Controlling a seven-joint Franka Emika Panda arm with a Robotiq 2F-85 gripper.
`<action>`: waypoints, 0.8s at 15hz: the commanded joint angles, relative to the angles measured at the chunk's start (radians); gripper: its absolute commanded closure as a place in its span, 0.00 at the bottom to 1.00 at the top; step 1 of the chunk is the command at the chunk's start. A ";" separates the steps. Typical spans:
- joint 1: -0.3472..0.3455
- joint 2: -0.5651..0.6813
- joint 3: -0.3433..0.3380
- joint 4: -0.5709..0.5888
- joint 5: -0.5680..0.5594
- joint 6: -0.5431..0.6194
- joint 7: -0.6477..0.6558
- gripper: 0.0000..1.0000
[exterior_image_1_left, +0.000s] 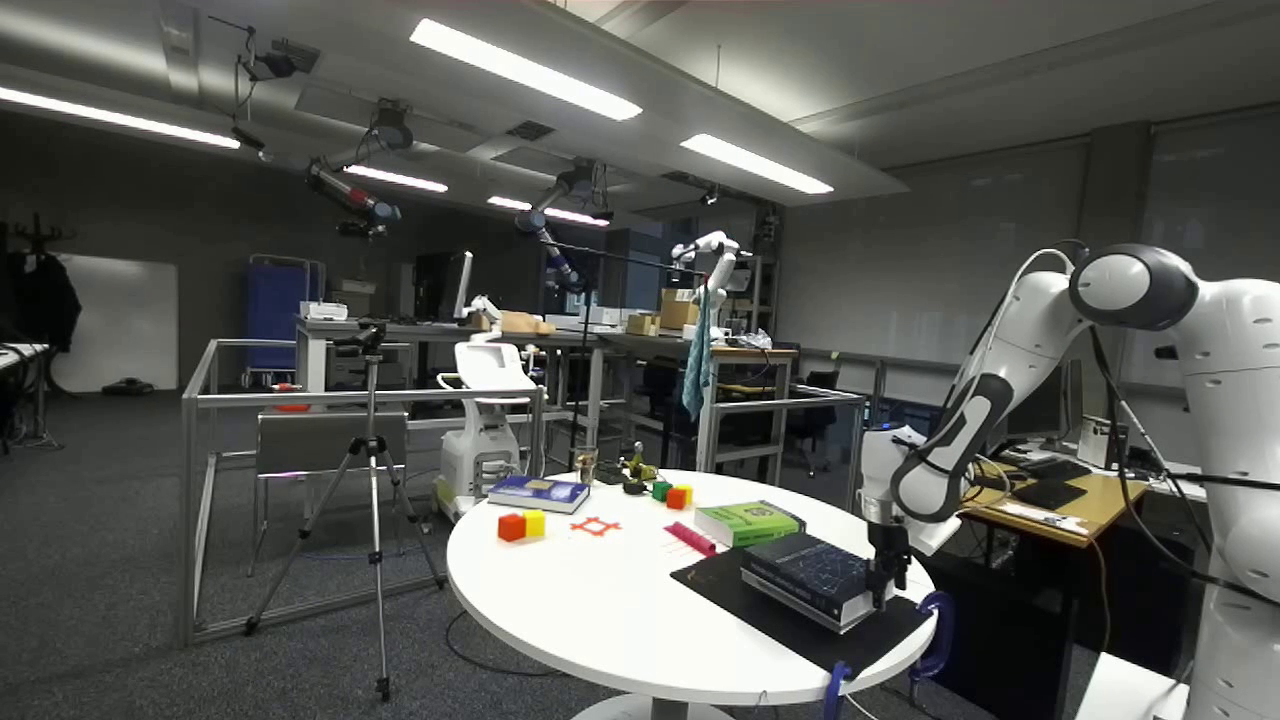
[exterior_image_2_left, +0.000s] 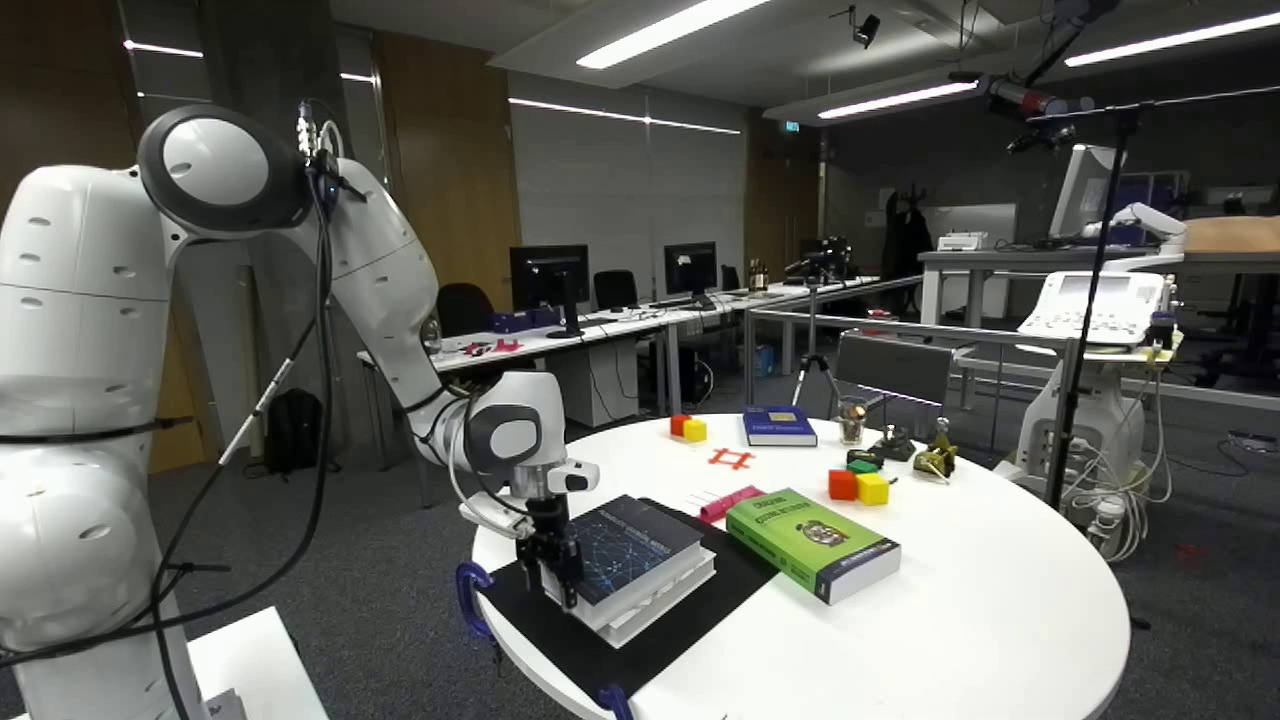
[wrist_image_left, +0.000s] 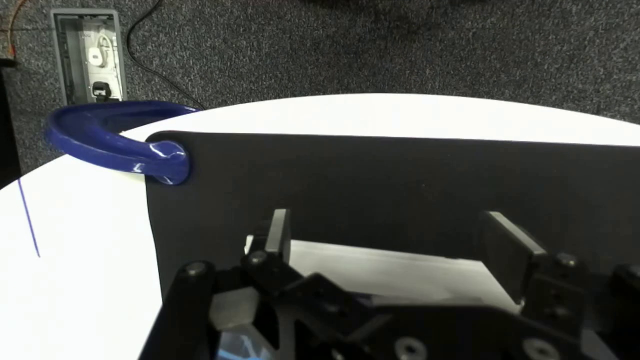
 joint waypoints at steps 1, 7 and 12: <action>-0.008 0.026 -0.006 0.013 0.000 0.053 -0.046 0.00; -0.027 0.047 -0.005 0.019 0.005 0.099 -0.133 0.00; -0.039 0.051 -0.010 0.023 0.012 0.132 -0.162 0.00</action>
